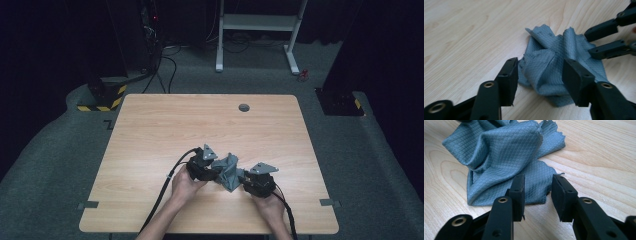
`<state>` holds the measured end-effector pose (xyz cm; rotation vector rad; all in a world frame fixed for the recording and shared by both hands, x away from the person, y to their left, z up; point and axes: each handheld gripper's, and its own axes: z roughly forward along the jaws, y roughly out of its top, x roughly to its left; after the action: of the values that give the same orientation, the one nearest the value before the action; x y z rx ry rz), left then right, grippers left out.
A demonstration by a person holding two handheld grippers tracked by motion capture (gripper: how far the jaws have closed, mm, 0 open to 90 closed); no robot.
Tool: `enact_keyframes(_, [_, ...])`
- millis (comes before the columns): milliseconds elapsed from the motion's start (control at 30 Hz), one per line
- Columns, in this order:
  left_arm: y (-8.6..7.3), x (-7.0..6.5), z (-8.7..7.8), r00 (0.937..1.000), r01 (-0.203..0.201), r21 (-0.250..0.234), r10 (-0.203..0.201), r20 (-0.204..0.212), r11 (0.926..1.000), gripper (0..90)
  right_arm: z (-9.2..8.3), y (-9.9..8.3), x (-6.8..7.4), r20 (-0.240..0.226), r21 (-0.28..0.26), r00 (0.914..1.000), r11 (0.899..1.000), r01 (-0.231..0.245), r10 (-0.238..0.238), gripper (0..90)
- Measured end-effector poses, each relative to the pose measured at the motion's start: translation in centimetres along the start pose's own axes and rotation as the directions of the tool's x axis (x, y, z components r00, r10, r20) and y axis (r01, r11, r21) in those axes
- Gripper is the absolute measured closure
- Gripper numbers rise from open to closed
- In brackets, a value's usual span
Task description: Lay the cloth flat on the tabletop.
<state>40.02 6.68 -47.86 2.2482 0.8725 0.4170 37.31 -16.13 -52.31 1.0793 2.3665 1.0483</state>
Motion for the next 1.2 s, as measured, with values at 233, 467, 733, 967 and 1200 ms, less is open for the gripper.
enact_keyframes(233, [0.1, 0.2, 0.6, 0.9997, -0.008, 0.020, 0.008, -0.022, 0.9998, 81.6, 0.0, 0.0, -0.1, 0.002, 0.000, 1.0000, 1.000, -0.001, 0.001, 62.1])
enact_keyframes(467, [-1.1, 1.3, -2.4, 0.9989, 0.031, -0.058, -0.033, -0.035, 0.9978, 87.5, 0.0, 0.0, -0.1, 0.001, 0.000, 1.0000, 1.000, -0.001, 0.001, 61.7])
enact_keyframes(733, [-5.2, 2.8, -5.4, 0.9915, 0.105, -0.083, -0.110, -0.068, 0.9910, 87.0, 0.0, 0.0, 0.0, 0.001, 0.001, 1.0000, 1.000, -0.004, 0.004, 61.7])
enact_keyframes(967, [-9.3, 3.5, -7.1, 0.9796, 0.179, -0.097, -0.187, -0.074, 0.9790, 85.5, 0.0, 0.0, 0.0, 0.001, 0.000, 1.0000, 1.000, -0.002, 0.002, 61.6])
enact_keyframes(1200, [-11.1, 3.2, -6.7, 0.9746, 0.203, -0.096, -0.210, -0.076, 0.9744, 82.9, 0.0, 0.0, -0.1, -0.004, -0.001, 1.0000, 1.000, 0.002, -0.002, 61.7])
